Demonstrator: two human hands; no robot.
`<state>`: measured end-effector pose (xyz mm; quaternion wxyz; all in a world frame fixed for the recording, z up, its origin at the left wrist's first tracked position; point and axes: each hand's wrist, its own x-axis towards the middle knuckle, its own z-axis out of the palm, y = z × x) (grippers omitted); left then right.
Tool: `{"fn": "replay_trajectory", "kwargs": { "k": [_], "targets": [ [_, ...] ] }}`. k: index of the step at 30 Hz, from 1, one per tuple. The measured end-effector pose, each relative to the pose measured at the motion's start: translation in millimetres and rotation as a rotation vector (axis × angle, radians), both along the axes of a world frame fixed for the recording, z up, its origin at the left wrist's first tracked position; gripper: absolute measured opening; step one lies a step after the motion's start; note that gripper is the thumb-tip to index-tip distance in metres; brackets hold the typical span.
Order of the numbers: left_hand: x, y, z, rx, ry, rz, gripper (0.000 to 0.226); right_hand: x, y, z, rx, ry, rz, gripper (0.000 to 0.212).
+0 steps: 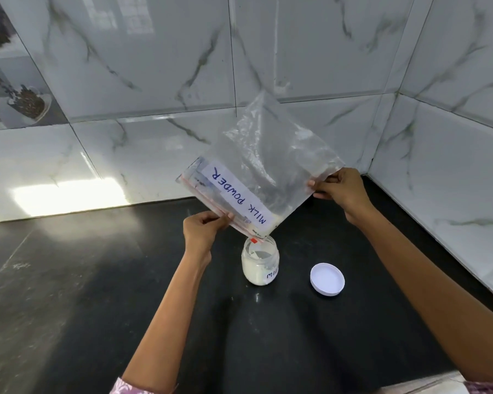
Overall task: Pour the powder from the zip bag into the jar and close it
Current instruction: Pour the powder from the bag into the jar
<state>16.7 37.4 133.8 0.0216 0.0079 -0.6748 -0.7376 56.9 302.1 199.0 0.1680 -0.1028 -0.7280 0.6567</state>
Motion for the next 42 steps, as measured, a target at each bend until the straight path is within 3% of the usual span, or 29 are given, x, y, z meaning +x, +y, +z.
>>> {"fn": "replay_trajectory", "kwargs": {
  "k": [9,13,18,22,24,26,28,31,37,42],
  "targets": [
    [-28,20,33,-0.121,-0.009,-0.073,0.011,-1,17,-37,-0.267,-0.083,-0.134,0.030],
    [-41,33,59,-0.151,0.041,-0.135,0.024,-2,20,-51,-0.434,-0.110,-0.159,0.034],
    [-55,59,97,-0.190,0.025,-0.256,0.015,-7,18,-66,-0.614,-0.232,-0.220,0.032],
    [-68,82,117,-0.184,-0.053,-0.259,0.022,-6,13,-66,-0.645,-0.317,-0.165,0.068],
    [-72,96,123,-0.189,-0.090,-0.256,0.028,-1,8,-63,-0.481,-0.395,-0.147,0.076],
    [-73,111,127,-0.195,-0.117,-0.256,0.031,6,2,-61,-0.122,-0.440,-0.121,0.081],
    [-74,125,127,-0.186,-0.145,-0.259,0.033,14,-9,-57,0.205,-0.337,-0.098,0.086],
    [-74,144,126,-0.165,-0.184,-0.267,0.030,21,-28,-48,0.527,-0.162,-0.164,0.094],
    [-72,160,127,-0.095,-0.264,-0.269,0.021,19,-36,-40,0.767,0.124,-0.462,0.046],
    [-71,157,125,0.004,-0.334,-0.296,0.016,20,-21,-35,0.812,0.203,-0.470,0.027]
  ]
}}
